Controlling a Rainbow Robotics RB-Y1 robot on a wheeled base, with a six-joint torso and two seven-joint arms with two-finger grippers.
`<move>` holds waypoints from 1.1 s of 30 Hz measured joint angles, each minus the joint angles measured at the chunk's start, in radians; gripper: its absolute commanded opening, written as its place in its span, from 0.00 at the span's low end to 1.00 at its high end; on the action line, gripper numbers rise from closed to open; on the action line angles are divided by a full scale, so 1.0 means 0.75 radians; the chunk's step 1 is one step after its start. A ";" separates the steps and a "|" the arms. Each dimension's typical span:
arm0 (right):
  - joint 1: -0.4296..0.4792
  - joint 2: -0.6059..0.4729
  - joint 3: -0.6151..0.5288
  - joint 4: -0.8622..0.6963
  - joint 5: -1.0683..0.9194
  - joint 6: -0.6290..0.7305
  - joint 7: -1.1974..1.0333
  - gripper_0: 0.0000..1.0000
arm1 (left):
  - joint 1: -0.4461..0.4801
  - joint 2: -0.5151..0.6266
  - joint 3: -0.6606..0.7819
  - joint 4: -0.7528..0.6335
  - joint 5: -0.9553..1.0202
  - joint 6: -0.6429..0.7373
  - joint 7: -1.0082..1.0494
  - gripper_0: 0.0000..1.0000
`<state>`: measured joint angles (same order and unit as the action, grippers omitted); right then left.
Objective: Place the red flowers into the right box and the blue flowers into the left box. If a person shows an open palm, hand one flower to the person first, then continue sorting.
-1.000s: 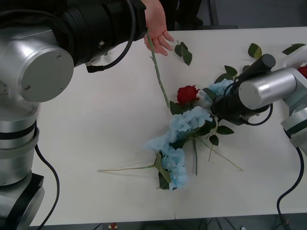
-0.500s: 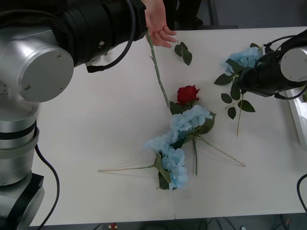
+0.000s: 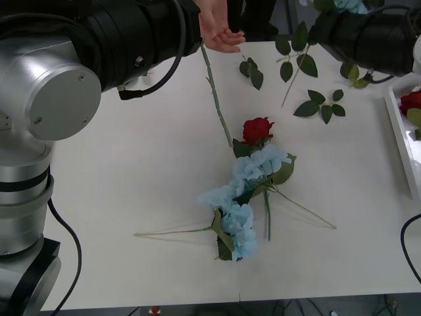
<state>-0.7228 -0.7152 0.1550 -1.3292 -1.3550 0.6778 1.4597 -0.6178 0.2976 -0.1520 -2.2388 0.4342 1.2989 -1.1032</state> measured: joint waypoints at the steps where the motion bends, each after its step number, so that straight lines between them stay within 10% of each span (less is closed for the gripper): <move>1: -0.023 0.000 0.000 0.012 -0.044 -0.041 0.055 0.00 | 0.000 0.000 0.000 0.000 0.000 0.000 0.000 0.00; 22: -0.536 0.108 0.000 0.087 -0.114 -0.377 0.782 0.00 | 0.000 0.000 0.000 0.000 0.000 0.000 0.000 0.00; 33: -0.589 0.143 0.005 0.095 -0.122 -0.416 0.846 0.00 | 0.000 0.000 0.000 0.000 0.000 0.000 0.000 0.00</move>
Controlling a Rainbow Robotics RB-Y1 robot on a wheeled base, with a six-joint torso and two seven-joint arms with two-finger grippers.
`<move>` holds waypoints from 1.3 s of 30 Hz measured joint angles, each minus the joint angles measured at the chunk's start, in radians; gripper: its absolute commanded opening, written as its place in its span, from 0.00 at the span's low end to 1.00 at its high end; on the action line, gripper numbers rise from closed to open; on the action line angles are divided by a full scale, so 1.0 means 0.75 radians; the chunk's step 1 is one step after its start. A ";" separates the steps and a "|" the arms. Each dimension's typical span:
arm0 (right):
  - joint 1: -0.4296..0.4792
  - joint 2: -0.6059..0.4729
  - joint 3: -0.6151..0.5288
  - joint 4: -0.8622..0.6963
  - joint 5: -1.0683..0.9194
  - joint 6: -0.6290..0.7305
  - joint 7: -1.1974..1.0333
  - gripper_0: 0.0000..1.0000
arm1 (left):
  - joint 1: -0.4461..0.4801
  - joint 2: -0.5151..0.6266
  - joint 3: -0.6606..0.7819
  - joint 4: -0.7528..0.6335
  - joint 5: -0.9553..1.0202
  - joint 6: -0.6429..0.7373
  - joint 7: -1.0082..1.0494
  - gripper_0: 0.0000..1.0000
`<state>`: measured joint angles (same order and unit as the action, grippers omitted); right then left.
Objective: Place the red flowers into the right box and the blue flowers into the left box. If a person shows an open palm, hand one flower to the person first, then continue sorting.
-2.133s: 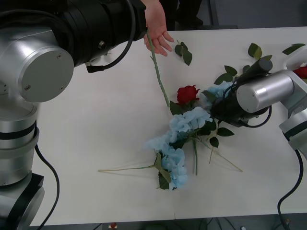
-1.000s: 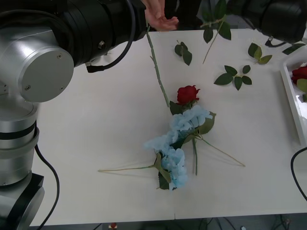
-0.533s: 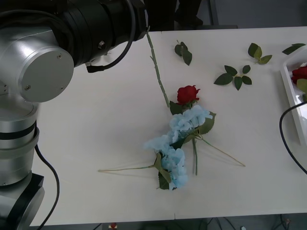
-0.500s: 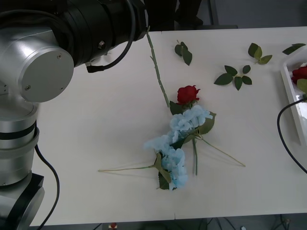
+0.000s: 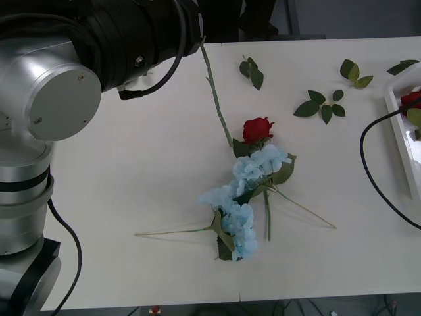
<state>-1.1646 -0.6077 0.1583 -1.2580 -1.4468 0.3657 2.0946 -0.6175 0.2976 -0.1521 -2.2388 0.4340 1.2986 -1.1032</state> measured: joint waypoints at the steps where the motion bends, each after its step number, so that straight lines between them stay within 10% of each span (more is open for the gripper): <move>1: 0.000 0.000 0.000 0.001 0.000 0.000 0.000 0.00 | 0.000 0.000 0.000 0.000 0.000 0.000 0.000 0.00; 4: 0.000 0.000 0.001 0.004 -0.001 0.000 0.000 0.08 | 0.000 0.000 0.000 0.000 0.000 0.000 0.000 0.00; 9: 0.000 0.000 0.005 0.004 -0.008 0.000 0.000 0.68 | 0.000 0.000 0.000 0.000 0.000 0.000 0.000 0.00; 13: 0.000 0.000 0.006 0.004 -0.103 0.000 0.001 0.86 | 0.000 0.000 0.000 0.000 0.000 0.000 0.000 0.00; 28: 0.000 0.000 0.034 0.004 -0.207 0.013 0.019 0.94 | 0.000 0.000 0.000 0.000 0.000 0.000 0.000 0.00; 39: 0.047 -0.043 0.040 0.011 -0.405 0.419 0.036 0.94 | 0.000 0.000 0.000 0.000 0.000 0.000 0.000 0.00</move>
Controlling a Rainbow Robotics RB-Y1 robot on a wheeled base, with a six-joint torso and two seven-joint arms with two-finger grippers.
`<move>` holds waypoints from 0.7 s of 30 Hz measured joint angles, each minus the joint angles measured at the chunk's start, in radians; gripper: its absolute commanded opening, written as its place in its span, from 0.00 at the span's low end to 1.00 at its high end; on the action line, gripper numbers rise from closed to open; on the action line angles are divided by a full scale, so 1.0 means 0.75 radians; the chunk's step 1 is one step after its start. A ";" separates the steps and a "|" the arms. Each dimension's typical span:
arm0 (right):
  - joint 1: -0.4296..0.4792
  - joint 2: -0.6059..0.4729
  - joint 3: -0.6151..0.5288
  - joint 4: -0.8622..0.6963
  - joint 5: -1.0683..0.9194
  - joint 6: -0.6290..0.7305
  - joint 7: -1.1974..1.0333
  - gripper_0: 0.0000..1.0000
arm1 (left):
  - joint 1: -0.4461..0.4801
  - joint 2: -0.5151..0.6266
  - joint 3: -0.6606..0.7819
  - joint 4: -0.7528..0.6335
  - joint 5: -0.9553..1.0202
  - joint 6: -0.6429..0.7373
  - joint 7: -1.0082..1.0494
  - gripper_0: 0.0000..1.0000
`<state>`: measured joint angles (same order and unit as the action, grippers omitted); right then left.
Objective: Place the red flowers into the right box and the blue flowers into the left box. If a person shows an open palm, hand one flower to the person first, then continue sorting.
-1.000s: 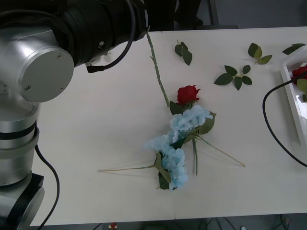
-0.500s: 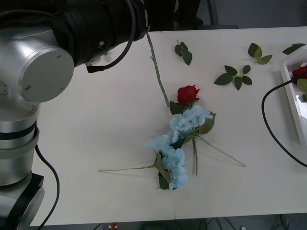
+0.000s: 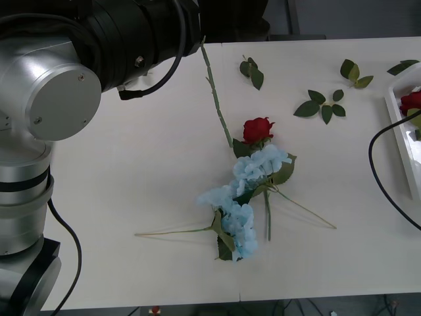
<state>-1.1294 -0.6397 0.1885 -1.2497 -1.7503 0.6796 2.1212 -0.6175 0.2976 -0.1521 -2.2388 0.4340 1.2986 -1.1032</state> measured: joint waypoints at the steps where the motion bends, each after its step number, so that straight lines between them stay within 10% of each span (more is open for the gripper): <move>1: 0.016 -0.010 0.000 0.000 -0.004 0.075 0.014 0.94 | 0.000 0.000 0.000 0.000 0.000 0.000 0.000 0.00; 13: 0.253 -0.119 0.138 -0.025 0.367 0.671 -0.129 0.94 | 0.000 0.000 0.000 0.000 0.000 0.000 0.000 0.00; 21: 0.410 -0.251 0.372 -0.484 0.824 0.792 -0.358 0.94 | 0.000 0.000 -0.001 0.000 -0.001 0.000 0.000 0.00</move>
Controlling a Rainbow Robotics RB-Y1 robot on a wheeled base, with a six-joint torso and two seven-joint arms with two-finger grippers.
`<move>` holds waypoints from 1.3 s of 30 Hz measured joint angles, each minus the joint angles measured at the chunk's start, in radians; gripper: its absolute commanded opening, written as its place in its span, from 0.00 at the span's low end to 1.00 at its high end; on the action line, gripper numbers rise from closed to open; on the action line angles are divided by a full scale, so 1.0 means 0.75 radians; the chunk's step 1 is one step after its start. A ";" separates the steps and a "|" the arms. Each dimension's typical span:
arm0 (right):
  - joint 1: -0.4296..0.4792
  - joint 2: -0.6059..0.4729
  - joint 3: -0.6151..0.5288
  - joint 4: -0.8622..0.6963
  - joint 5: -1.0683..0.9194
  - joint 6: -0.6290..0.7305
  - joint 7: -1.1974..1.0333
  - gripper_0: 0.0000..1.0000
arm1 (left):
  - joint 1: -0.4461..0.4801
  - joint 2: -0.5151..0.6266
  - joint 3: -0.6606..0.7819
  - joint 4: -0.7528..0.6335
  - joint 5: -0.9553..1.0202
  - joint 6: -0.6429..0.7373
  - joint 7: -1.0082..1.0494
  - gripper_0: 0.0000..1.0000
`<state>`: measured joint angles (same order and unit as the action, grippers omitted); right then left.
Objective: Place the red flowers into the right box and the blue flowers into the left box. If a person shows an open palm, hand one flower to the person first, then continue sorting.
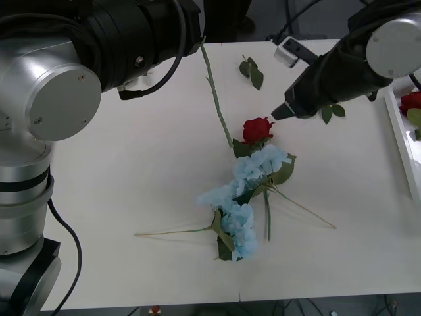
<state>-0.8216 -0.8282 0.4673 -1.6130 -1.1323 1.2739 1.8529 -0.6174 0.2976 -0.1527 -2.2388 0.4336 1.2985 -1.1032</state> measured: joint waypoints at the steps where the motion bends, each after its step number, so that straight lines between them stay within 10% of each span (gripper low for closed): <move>1: 0.018 -0.018 0.015 -0.063 0.019 0.022 -0.005 0.94 | 0.000 0.000 0.000 0.000 0.000 0.000 0.000 0.00; 12: 0.243 -0.152 0.113 -0.446 0.244 0.096 -0.011 0.94 | 0.107 0.000 -0.071 0.059 -0.099 -0.191 0.000 0.00; 39: 0.343 -0.178 0.511 -0.310 0.522 -0.241 -0.065 0.94 | 0.124 -0.043 -0.361 0.395 -0.820 -0.844 0.707 0.00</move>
<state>-0.5642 -0.9620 0.8502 -1.8454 -0.7411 1.0928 1.8040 -0.5246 0.2651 -0.4235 -1.9429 -0.1815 0.6656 -0.5728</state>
